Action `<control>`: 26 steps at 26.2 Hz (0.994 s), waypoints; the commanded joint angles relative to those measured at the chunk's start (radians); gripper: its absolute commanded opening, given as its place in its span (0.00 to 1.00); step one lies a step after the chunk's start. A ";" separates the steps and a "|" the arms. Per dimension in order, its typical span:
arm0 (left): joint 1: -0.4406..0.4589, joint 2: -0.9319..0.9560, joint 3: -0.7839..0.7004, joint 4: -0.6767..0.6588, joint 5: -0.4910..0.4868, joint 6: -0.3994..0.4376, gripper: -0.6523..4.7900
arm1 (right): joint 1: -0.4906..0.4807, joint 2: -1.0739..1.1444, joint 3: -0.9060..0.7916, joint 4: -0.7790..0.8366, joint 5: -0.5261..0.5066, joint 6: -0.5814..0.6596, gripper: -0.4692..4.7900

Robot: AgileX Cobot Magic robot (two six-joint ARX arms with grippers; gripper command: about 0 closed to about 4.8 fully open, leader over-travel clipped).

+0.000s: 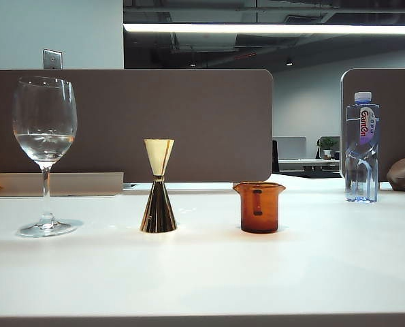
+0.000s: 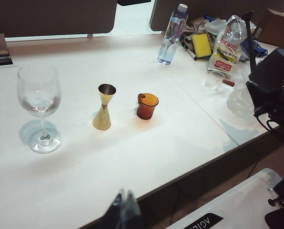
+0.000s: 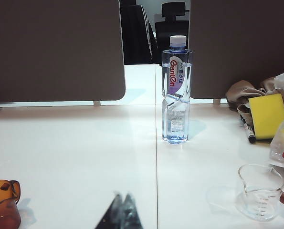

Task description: Pick up the small amber measuring cup and pour the water in it into the jigger, then pick up the jigger and pour the water in it into the wine glass.

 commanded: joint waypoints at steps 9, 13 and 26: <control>0.001 0.001 0.003 -0.005 0.004 0.000 0.12 | 0.001 0.000 -0.053 -0.060 -0.003 0.017 0.08; 0.001 0.001 0.003 -0.005 0.004 0.000 0.12 | 0.002 0.000 -0.053 -0.191 -0.003 0.018 0.08; 0.001 0.001 0.003 -0.005 0.004 0.000 0.12 | 0.001 0.000 -0.053 -0.229 -0.006 0.019 0.08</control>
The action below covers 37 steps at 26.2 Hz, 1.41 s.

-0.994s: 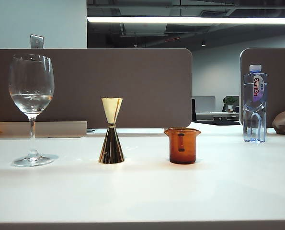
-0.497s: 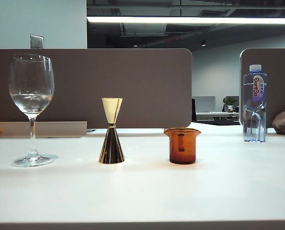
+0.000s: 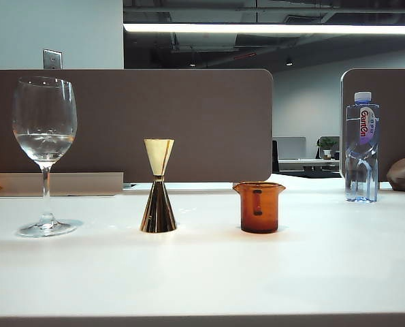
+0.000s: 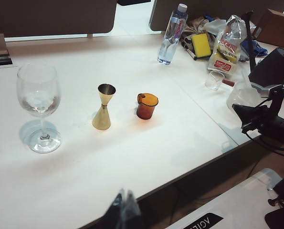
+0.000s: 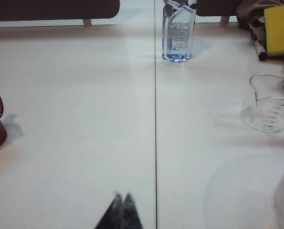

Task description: Pick up the small amber measuring cup and pour the water in it into the jigger, then pick up the jigger and pour the water in it into the wine glass.

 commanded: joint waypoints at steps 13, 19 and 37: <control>0.001 0.001 0.003 -0.005 0.004 0.000 0.12 | -0.005 0.000 -0.007 0.004 -0.005 0.006 0.08; 0.001 0.001 0.003 -0.005 0.004 0.000 0.12 | -0.029 0.000 -0.007 0.005 -0.002 0.006 0.08; 0.001 -0.001 -0.415 0.607 -0.015 0.079 0.12 | -0.064 0.000 -0.007 0.005 -0.002 0.006 0.08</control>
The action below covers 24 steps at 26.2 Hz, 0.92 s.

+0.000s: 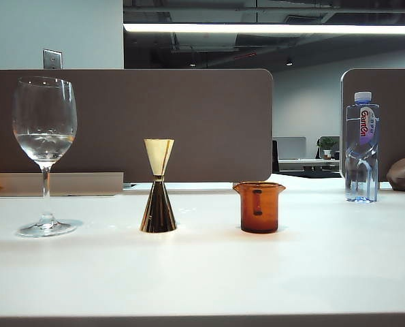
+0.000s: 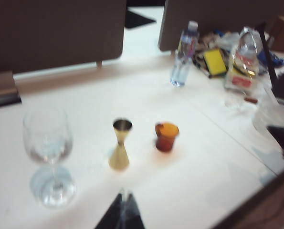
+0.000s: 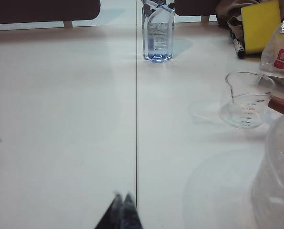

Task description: Pick up the small amber measuring cup and pour the water in it into the jigger, then pick up the jigger and pour the water in it into the wine glass.

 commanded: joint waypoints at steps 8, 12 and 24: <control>0.003 -0.126 -0.588 0.869 -0.070 0.034 0.12 | 0.000 0.000 -0.007 0.005 0.001 0.004 0.08; 0.009 -0.224 -0.705 0.960 -0.168 0.033 0.12 | -0.001 0.000 -0.007 0.005 0.001 0.004 0.08; 0.093 -0.320 -0.939 1.078 -0.195 -0.071 0.12 | 0.000 0.000 -0.007 0.005 0.001 0.004 0.08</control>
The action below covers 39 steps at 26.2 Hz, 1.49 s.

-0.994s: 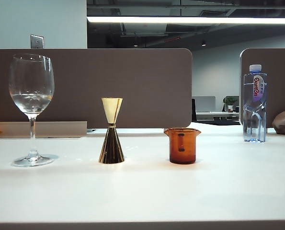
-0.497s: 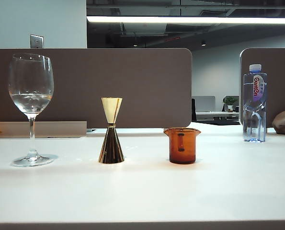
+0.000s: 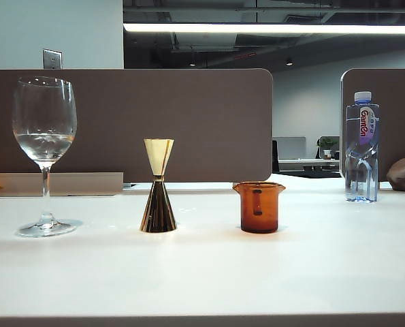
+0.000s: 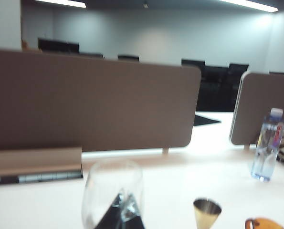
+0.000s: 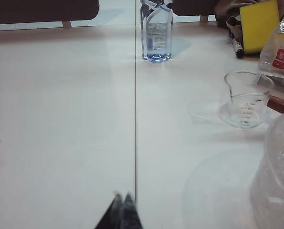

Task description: Pick up the small amber measuring cup and pour the water in it into the jigger, then pick up the jigger and pour the water in it into the wine glass.

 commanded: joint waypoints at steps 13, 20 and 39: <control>0.009 0.002 -0.207 -0.025 -0.029 -0.056 0.12 | 0.000 0.000 -0.007 0.006 0.000 0.003 0.08; 0.024 0.002 -0.207 -0.138 -0.068 -0.058 0.12 | 0.000 0.000 -0.007 0.006 0.000 0.003 0.08; 0.219 0.002 -0.206 -0.232 -0.072 -0.053 0.12 | 0.001 0.000 -0.007 0.006 0.000 0.004 0.08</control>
